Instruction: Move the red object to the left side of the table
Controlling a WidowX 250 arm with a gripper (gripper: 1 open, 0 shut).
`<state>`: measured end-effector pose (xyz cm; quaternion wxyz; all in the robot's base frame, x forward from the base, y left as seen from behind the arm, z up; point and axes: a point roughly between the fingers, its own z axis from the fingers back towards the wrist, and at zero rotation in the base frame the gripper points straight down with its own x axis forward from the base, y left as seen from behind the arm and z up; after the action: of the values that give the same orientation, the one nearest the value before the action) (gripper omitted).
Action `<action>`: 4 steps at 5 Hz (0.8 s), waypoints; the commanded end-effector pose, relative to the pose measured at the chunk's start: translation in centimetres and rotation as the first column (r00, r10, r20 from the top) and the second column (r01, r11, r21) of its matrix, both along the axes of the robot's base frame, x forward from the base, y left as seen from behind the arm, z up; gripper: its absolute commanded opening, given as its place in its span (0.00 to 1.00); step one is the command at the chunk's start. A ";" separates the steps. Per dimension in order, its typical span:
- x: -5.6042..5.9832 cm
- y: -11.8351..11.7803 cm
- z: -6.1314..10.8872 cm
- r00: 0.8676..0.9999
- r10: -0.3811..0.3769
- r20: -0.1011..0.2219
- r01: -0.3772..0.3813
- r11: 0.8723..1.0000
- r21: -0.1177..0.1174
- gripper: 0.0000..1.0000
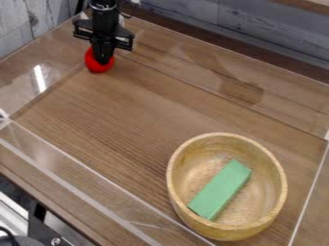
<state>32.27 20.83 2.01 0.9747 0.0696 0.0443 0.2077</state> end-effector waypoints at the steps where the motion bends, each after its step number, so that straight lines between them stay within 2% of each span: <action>1: -2.2 1.5 -0.6 0.995 0.076 -0.057 -0.077 0.997 -0.017 0.00; 4: -2.4 1.6 -0.7 0.993 0.084 -0.086 -0.087 0.996 -0.028 0.00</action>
<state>32.14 20.83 1.98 0.9734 0.0659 0.0638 0.2100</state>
